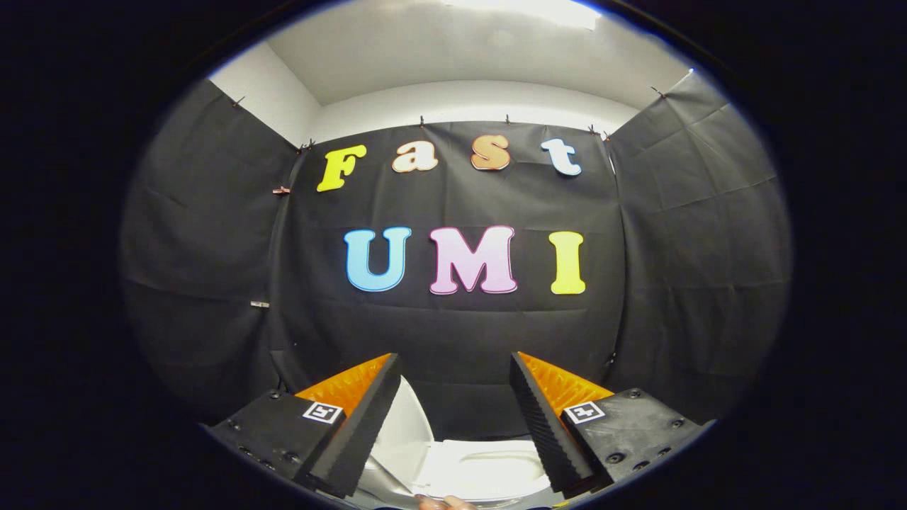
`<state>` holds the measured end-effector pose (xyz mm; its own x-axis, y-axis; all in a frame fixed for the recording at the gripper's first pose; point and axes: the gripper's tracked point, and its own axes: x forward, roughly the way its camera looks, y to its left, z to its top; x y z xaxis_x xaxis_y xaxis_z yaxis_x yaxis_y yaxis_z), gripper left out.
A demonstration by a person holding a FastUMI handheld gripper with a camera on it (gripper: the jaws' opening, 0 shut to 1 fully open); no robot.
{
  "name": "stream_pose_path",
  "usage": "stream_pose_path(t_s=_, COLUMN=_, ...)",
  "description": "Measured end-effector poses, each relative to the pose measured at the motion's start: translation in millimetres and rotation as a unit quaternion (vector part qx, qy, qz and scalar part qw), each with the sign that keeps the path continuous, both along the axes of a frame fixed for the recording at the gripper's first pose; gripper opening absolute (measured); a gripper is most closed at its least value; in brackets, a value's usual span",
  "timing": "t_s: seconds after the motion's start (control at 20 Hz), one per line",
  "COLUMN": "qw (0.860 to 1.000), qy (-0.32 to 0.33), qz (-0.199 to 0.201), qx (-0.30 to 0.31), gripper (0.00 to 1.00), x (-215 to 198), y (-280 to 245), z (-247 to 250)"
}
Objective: Open the toilet lid.
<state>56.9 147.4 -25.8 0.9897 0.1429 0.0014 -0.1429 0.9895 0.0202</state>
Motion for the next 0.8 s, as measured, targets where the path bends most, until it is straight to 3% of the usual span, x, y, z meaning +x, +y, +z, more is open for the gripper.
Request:
stream_pose_path(t_s=0.5, qw=1.0, qy=0.005, qz=-0.014, qx=0.027, gripper=0.98, x=-29, y=-54, z=0)
stream_pose_path(t_s=0.8, qw=0.999, qy=-0.009, qz=-0.01, qx=0.049, gripper=0.98, x=-38, y=-59, z=14)
